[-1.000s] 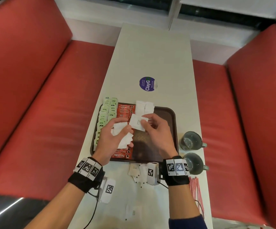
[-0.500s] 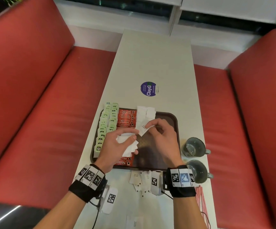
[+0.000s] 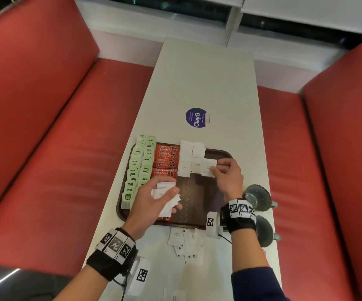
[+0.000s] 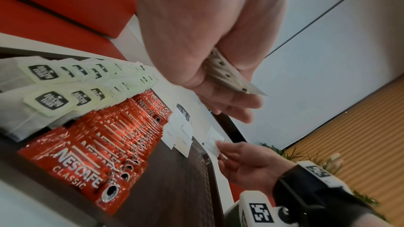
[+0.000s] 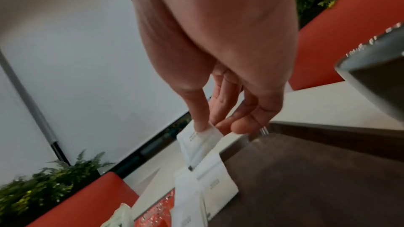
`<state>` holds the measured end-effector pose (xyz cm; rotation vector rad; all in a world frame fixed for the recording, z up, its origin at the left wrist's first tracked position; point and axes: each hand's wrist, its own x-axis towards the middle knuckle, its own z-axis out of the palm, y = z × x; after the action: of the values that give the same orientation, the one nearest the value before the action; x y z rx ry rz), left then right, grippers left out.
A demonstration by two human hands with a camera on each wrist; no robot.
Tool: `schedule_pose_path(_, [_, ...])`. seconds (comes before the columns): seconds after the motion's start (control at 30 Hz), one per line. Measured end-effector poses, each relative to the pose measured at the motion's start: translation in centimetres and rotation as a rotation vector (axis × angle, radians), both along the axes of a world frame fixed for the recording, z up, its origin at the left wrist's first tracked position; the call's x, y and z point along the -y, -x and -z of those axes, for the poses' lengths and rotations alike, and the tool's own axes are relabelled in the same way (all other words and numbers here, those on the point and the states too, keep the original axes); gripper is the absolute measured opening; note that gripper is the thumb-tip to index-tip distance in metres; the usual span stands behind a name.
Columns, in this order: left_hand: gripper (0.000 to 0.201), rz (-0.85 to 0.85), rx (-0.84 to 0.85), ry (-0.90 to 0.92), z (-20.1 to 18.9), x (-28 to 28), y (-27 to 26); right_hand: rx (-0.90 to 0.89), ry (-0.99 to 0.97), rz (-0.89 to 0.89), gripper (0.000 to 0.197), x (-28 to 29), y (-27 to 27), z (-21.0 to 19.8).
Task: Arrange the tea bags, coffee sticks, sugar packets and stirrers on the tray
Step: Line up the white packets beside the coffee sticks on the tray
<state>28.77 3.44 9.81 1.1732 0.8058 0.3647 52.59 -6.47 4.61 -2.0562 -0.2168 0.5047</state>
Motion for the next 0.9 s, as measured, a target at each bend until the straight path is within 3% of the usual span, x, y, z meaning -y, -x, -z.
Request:
schedule_pose_path(0.17, [0.032,-0.023,-0.025,-0.003,0.1,-0.3,0.3,0.010,0.130,-0.051,0.023,-2.0,-1.9,3.9])
schedule_pose_path(0.5, [0.043,-0.099,-0.007,0.019,-0.3,-0.9,0.4,0.033,0.251,-0.118,0.021,-4.0,-1.7,6.5])
schedule_pose_path(0.77, [0.027,-0.032,0.041,0.003,-1.4,-0.2,0.1,0.157,0.315,-0.102,0.020,-4.7,0.0,5.6])
schedule_pose_path(0.9, [0.027,-0.043,-0.033,-0.041,-0.9,-0.6,0.4,0.157,0.079,-0.189,0.019,-4.3,2.6,0.8])
